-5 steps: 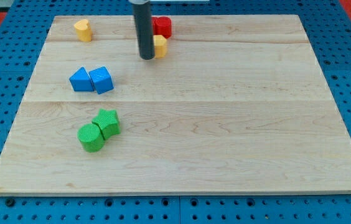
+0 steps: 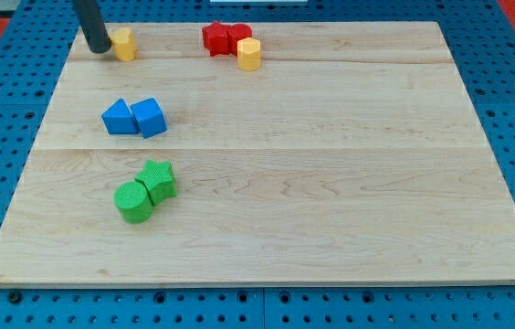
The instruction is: Move the blue cube into the yellow heart
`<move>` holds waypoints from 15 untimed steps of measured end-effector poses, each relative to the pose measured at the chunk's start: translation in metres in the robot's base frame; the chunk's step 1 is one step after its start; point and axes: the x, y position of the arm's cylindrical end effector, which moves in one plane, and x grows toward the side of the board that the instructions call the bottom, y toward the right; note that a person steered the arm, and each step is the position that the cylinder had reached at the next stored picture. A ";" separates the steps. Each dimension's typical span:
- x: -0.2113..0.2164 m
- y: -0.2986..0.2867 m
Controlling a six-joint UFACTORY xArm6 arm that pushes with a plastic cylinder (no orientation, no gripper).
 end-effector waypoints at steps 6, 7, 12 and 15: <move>0.155 0.156; 0.175 0.123; 0.138 0.078; 0.082 0.080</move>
